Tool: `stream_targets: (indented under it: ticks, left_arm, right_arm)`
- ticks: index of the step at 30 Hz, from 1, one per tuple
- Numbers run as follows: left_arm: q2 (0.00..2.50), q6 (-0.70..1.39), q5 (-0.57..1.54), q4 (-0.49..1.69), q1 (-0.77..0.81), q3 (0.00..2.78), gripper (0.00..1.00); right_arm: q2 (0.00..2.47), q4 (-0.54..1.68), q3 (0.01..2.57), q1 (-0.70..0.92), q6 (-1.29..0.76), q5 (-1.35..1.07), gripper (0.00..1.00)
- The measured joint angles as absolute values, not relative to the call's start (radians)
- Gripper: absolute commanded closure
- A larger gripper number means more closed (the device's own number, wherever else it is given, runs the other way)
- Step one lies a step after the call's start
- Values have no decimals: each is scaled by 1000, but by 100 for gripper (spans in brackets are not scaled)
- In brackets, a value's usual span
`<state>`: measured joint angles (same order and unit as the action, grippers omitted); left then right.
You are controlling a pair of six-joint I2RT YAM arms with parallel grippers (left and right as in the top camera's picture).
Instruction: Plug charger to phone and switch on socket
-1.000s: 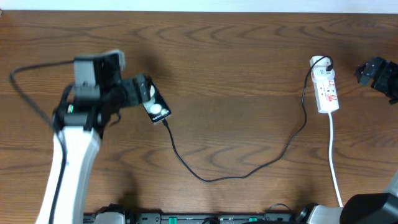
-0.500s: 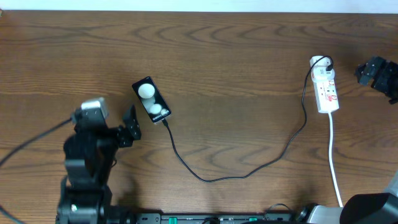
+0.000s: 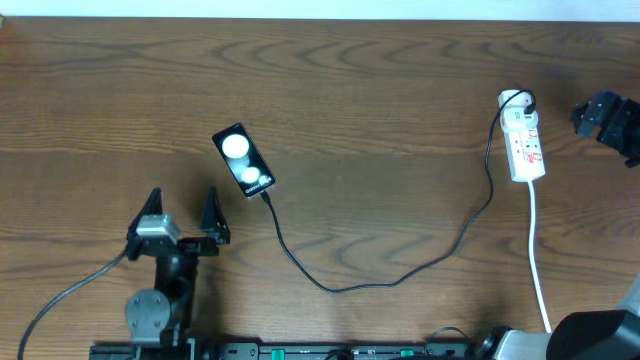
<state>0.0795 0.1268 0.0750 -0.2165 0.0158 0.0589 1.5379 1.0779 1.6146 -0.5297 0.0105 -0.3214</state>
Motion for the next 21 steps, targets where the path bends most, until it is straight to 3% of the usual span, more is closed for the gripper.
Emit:
stream_targets:
  ticks: [5,14,21]
  left_arm:
    - [12,77,75,-235,16,17,8]
    - [10,-33,75,-9,16,6,8]
    - [10,-53,61,23,16,15,8]
  right_arm:
    - [1538,1078,1615,-530,10,-322,1]
    - [1538,1078,1615,-530,10,-321,1]
    - [1538,1078,1614,-530,10,-322,1]
